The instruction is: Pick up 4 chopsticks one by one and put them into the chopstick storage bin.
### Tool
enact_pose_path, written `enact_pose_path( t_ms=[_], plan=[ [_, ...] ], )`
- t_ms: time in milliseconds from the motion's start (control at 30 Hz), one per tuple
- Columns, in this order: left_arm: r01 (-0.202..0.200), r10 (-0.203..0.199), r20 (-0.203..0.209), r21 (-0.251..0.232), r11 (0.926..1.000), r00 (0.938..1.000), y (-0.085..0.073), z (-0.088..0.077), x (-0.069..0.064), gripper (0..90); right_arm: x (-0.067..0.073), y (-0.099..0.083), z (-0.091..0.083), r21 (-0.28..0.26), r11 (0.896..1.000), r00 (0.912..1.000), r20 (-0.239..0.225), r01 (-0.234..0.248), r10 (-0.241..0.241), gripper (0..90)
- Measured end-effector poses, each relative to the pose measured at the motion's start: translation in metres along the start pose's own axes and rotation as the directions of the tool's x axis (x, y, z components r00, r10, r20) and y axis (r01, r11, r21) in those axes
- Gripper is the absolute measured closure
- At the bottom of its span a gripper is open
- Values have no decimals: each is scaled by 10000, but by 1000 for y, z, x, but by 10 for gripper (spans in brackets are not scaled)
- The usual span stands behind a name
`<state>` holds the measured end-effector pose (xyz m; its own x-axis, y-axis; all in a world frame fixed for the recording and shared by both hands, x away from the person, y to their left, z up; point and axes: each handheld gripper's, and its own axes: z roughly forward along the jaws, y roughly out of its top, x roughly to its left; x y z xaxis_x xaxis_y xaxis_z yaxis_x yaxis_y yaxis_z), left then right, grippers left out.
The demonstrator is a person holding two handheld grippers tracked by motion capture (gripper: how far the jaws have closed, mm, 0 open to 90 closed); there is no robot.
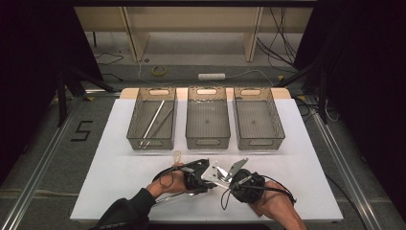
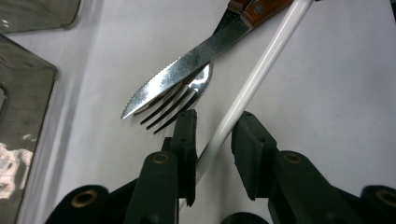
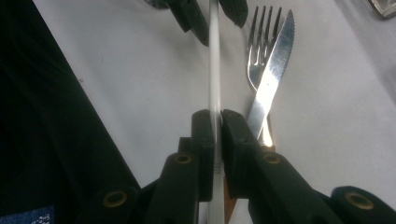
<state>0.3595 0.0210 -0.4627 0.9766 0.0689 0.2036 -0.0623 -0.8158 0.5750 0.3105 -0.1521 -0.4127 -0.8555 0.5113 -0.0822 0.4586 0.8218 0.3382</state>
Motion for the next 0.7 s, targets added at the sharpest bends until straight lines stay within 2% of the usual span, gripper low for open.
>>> enact_pose_path(
  t_ms=[133, 300, 400, 433, 467, 500, 533, 633, 667, 700],
  plan=[
    [-656, 657, -77, 147, 9977, 9978, 4, -4, 0, 724, -2, -1, -2, -59, 9999, 9999, -61, 81, -82, 844],
    [-1374, 1381, -259, 270, 9901, 9901, 11, -11, -2, 752, -7, -5, -6, -377, 9993, 9998, -184, -45, 38, 840],
    [-1711, 1718, -324, 228, 9850, 9846, 15, -18, -2, 766, -11, -7, -8, -533, 9985, 9997, -183, 130, -140, 826],
    [-1790, 1797, -327, 223, 9836, 9832, 16, -20, -2, 777, -12, -8, -8, -602, 9981, 9999, -108, 116, -123, 806],
    [-1797, 1801, -277, 140, 9836, 9833, 17, -22, -2, 797, -14, -8, -9, -685, 9976, 10000, 41, 32, -29, 743],
    [-1843, 1845, -96, 135, 9828, 9828, 19, -25, -4, 816, -17, -9, -9, -794, 9968, 9998, 183, -104, 119, 706],
    [-1937, 1942, -185, 267, 9807, 9808, 20, -26, -5, 836, -21, -10, -10, -921, 9955, 9994, 239, -245, 268, 665],
    [-1925, 1934, -139, 511, 9800, 9810, 21, -28, -5, 840, -28, -12, -15, -1253, 9904, 9968, 480, -581, 646, 548],
    [-1748, 1760, -219, 452, 9836, 9842, 20, -28, -5, 840, -28, -12, -16, -1364, 9886, 9955, 607, -639, 727, 510],
    [-1718, 1731, -198, 549, 9836, 9847, 20, -29, -4, 840, -29, -12, -18, -1666, 9832, 9931, 772, -748, 887, 494]
  ],
)
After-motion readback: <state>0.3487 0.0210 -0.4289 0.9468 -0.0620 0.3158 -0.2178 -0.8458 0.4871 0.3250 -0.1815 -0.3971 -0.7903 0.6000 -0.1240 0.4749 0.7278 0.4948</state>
